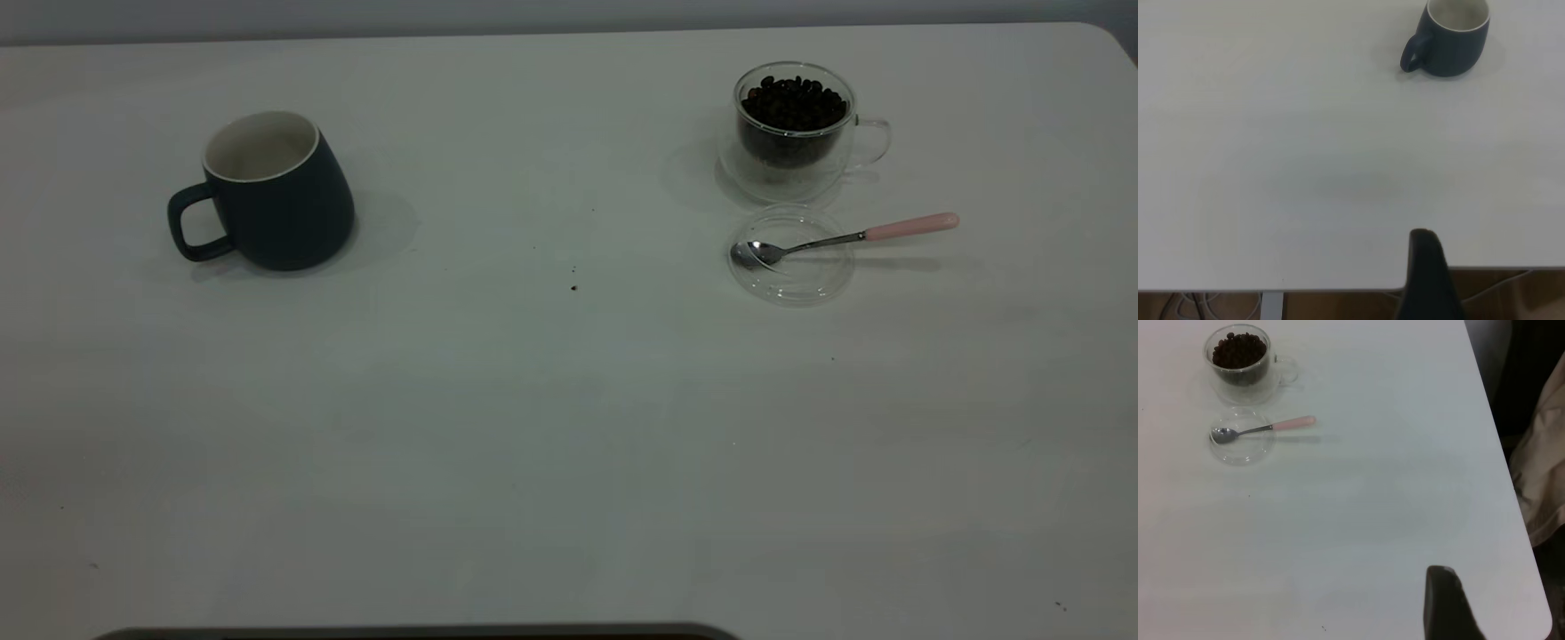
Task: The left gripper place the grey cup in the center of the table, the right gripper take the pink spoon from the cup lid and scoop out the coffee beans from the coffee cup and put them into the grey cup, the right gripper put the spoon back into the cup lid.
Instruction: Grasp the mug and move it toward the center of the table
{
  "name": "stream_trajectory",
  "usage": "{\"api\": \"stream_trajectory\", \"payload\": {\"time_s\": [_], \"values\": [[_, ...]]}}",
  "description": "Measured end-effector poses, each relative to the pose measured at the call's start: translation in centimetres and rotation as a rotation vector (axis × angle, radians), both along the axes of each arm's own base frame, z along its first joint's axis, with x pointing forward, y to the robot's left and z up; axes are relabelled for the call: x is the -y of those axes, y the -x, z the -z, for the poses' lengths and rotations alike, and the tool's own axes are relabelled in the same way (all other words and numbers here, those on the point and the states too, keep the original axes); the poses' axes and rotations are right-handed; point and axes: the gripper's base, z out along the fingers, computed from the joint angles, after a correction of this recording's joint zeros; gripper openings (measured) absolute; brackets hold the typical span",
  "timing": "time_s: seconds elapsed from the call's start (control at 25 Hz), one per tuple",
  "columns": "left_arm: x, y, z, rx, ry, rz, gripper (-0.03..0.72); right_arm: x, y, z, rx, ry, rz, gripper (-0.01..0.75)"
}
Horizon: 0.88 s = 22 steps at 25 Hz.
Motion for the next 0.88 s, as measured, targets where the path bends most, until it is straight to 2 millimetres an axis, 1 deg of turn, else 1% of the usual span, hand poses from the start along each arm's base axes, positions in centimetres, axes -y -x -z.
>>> {"api": "stream_trajectory", "payload": {"time_s": [0.64, 0.76, 0.88], "values": [[-0.1, -0.1, 0.0, -0.013, 0.013, -0.019, 0.565, 0.0, 0.0, 0.0, 0.000, 0.000, 0.000, 0.427], [0.1, -1.1, -0.1, -0.090, 0.031, -0.013, 0.565, 0.0, 0.0, 0.0, 0.000, 0.000, 0.000, 0.427], [0.4, -2.9, -0.2, -0.191, 0.041, 0.005, 0.565, 0.0, 0.0, 0.0, 0.000, 0.000, 0.000, 0.427]]}}
